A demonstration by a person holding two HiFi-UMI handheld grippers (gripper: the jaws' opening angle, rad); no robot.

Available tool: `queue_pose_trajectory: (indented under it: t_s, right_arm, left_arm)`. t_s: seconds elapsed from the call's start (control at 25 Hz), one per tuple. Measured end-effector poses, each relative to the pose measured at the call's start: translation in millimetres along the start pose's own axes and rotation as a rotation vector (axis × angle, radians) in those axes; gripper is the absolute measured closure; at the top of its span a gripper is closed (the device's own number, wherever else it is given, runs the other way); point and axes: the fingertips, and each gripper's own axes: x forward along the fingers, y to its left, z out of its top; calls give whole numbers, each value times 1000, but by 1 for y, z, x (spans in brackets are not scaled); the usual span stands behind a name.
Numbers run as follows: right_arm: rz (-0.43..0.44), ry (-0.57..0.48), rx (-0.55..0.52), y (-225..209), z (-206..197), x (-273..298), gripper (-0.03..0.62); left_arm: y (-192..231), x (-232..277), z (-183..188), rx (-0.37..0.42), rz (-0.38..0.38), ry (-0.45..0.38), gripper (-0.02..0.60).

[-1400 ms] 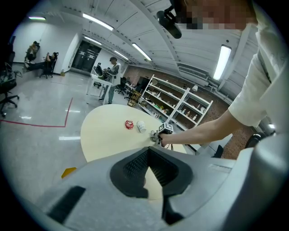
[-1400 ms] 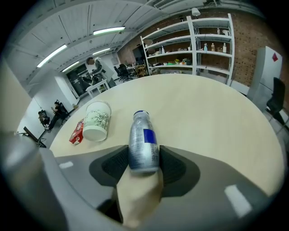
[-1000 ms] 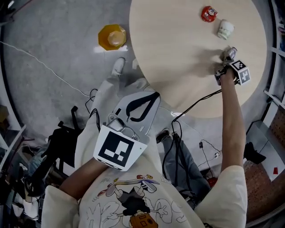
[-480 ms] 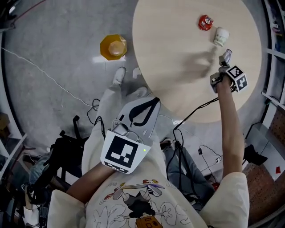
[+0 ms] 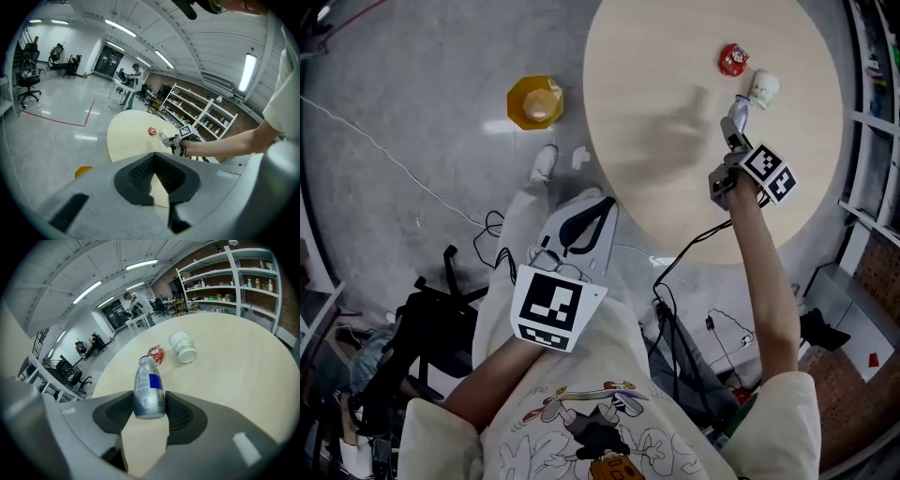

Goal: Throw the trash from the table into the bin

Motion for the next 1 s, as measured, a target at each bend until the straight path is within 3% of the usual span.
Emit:
queue_pose_trajectory:
  t_s: [0.48,1.0]
  right_arm:
    - [190,83,-248,126,-45,13,379]
    - [340,204,-328,216,-113,36,379]
  left_arm:
    - [73,18,-8,-88,118,42,577]
    - [146,29,-24,-199,220,66,575]
